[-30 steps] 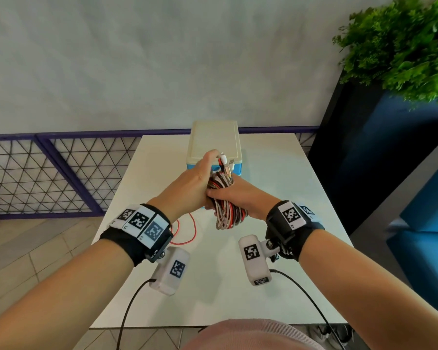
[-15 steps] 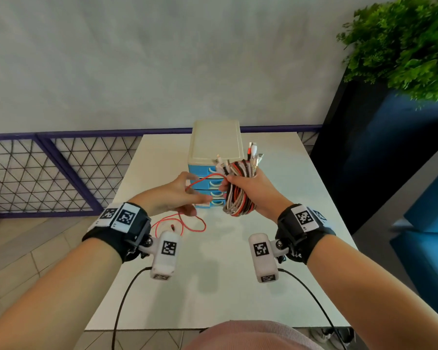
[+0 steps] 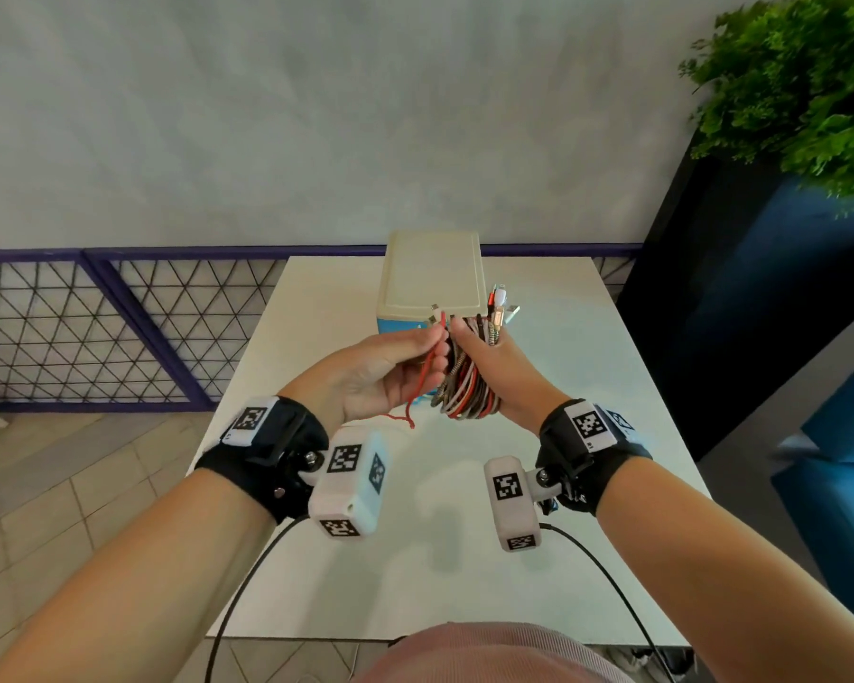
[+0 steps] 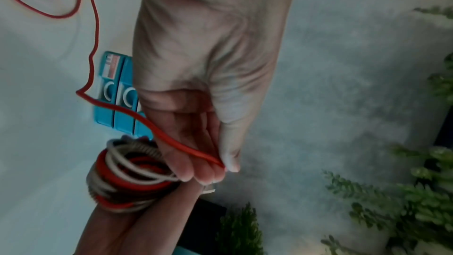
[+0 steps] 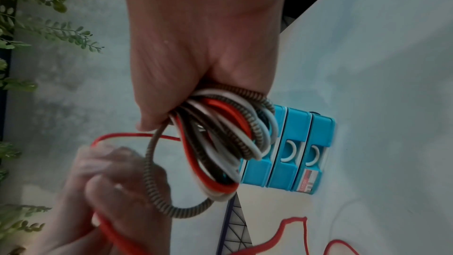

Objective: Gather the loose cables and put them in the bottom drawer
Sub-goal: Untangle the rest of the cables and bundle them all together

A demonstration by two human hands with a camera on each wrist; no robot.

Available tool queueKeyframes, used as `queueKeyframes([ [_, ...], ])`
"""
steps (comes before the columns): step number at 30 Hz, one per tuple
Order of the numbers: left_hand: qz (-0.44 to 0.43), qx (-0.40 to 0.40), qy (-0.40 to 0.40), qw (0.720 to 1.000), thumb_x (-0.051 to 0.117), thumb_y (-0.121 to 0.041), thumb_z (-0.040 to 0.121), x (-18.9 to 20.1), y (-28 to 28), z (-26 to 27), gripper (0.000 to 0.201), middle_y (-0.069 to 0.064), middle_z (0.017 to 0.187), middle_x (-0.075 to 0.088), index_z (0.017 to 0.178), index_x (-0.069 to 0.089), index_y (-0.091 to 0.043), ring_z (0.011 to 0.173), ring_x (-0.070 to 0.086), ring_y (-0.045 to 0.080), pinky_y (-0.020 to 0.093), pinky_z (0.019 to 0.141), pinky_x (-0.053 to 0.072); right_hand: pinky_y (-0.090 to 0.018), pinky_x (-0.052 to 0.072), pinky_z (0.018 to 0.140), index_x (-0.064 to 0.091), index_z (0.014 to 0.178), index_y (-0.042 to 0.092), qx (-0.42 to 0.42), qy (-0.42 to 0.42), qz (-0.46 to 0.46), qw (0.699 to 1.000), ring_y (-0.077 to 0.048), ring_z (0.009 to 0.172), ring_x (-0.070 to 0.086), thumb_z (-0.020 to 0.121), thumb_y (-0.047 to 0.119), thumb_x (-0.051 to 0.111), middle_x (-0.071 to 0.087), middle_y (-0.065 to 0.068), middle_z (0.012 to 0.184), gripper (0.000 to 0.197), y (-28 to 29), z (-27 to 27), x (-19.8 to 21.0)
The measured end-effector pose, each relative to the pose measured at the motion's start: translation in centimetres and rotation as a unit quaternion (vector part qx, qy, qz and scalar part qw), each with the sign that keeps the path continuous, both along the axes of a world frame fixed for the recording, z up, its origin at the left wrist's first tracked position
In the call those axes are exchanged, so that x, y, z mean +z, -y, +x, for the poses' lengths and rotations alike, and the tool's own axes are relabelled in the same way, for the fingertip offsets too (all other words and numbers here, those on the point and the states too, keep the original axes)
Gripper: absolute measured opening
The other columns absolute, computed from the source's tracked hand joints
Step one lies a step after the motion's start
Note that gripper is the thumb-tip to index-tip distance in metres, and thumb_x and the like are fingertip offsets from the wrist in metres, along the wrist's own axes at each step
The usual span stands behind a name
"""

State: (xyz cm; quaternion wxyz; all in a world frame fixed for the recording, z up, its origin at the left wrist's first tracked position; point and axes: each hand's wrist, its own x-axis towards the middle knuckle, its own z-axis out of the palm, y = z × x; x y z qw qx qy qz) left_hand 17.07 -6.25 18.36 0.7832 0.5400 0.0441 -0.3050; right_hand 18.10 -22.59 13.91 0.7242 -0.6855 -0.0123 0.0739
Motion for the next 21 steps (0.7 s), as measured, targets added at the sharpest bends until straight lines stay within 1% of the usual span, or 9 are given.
queueKeyframes([
  [4, 0.046, 0.003, 0.000, 0.999, 0.064, -0.020, 0.087, -0.5, 1.7, -0.1, 0.014, -0.001, 0.065, 0.068, 0.082, 0.067, -0.007, 0.055, 0.064, 0.005, 0.017, 0.059, 0.057, -0.030, 0.055, 0.077, 0.064, 0.096, 0.015, 0.008, -0.032, 0.090, 0.995, -0.015, 0.081, 0.069, 0.097, 0.037, 0.051, 0.068, -0.004, 0.088, 0.026, -0.6, -0.3, 0.3],
  [6, 0.053, 0.019, -0.003, 0.998, 0.065, -0.021, 0.087, -0.7, 2.2, -0.1, 0.015, 0.000, 0.063, 0.067, 0.082, 0.066, -0.006, 0.054, 0.064, 0.005, 0.016, 0.057, 0.057, -0.028, 0.056, 0.070, 0.065, 0.100, 0.012, 0.035, -0.085, 0.148, 0.985, -0.016, 0.075, 0.068, 0.093, 0.050, 0.049, 0.066, -0.008, 0.088, 0.042, -0.7, -0.5, 0.6],
  [8, 0.052, 0.035, -0.005, 0.998, 0.065, -0.021, 0.088, -0.7, 2.6, -0.2, 0.016, 0.000, 0.062, 0.065, 0.082, 0.065, -0.006, 0.053, 0.063, 0.006, 0.016, 0.055, 0.056, -0.026, 0.056, 0.062, 0.065, 0.110, 0.005, 0.078, -0.132, 0.172, 0.973, -0.015, 0.065, 0.067, 0.082, 0.068, 0.048, 0.066, -0.008, 0.080, 0.071, -0.6, -0.8, 1.1],
  [9, 0.058, 0.040, -0.002, 0.998, 0.065, -0.021, 0.088, -0.7, 2.8, -0.2, 0.017, 0.000, 0.061, 0.064, 0.081, 0.064, -0.006, 0.052, 0.062, 0.006, 0.016, 0.054, 0.056, -0.025, 0.054, 0.056, 0.065, 0.107, 0.003, 0.081, -0.132, 0.168, 0.973, -0.013, 0.058, 0.066, 0.080, 0.068, 0.050, 0.066, -0.005, 0.072, 0.072, -0.6, -0.8, 1.2],
  [11, 0.098, 0.036, 0.021, 0.994, 0.063, -0.020, 0.090, -0.6, 3.0, -0.4, 0.019, -0.001, 0.057, 0.060, 0.076, 0.062, -0.008, 0.047, 0.057, 0.005, 0.015, 0.049, 0.054, -0.025, 0.052, 0.050, 0.061, 0.094, 0.005, 0.051, -0.100, 0.154, 0.982, -0.013, 0.048, 0.061, 0.087, 0.048, 0.061, 0.059, -0.003, 0.058, 0.044, -0.5, -1.1, 1.3],
  [13, 0.166, 0.008, 0.064, 0.984, 0.060, -0.022, 0.091, -0.8, 3.1, -0.6, 0.024, -0.003, 0.052, 0.052, 0.070, 0.056, -0.013, 0.042, 0.046, 0.004, 0.015, 0.040, 0.042, -0.030, 0.054, 0.051, 0.059, 0.099, 0.005, -0.003, -0.081, 0.122, 0.989, -0.019, 0.048, 0.059, 0.088, 0.022, 0.068, 0.056, -0.009, 0.059, 0.022, -0.5, -1.0, 1.4],
  [15, 0.195, -0.025, 0.098, 0.976, 0.056, -0.029, 0.094, -1.0, 3.0, -0.9, 0.029, -0.005, 0.054, 0.044, 0.068, 0.051, -0.017, 0.040, 0.034, 0.005, 0.015, 0.038, 0.029, -0.031, 0.056, 0.052, 0.058, 0.100, 0.005, -0.072, -0.056, 0.072, 0.993, -0.021, 0.054, 0.062, 0.086, 0.004, 0.063, 0.061, -0.011, 0.065, 0.015, -0.2, -0.5, 1.4],
  [18, 0.164, -0.074, 0.078, 0.981, 0.044, -0.038, 0.098, -1.1, 2.3, -1.5, 0.031, -0.008, 0.053, 0.034, 0.074, 0.048, -0.019, 0.042, 0.022, 0.006, 0.016, 0.038, 0.020, -0.032, 0.056, 0.059, 0.055, 0.098, 0.007, -0.128, -0.033, 0.054, 0.990, -0.019, 0.060, 0.064, 0.086, 0.001, 0.059, 0.063, -0.011, 0.074, 0.014, 0.7, 0.6, 1.9],
  [21, 0.136, -0.171, 0.027, 0.975, 0.039, -0.039, 0.100, -1.6, 0.7, -2.1, 0.032, -0.007, 0.057, 0.030, 0.076, 0.049, -0.021, 0.042, 0.021, 0.006, 0.016, 0.039, 0.022, -0.033, 0.056, 0.054, 0.055, 0.097, 0.006, -0.159, -0.039, 0.094, 0.982, -0.019, 0.054, 0.064, 0.088, 0.005, 0.057, 0.064, -0.011, 0.074, 0.009, 2.3, 1.6, 2.5],
])
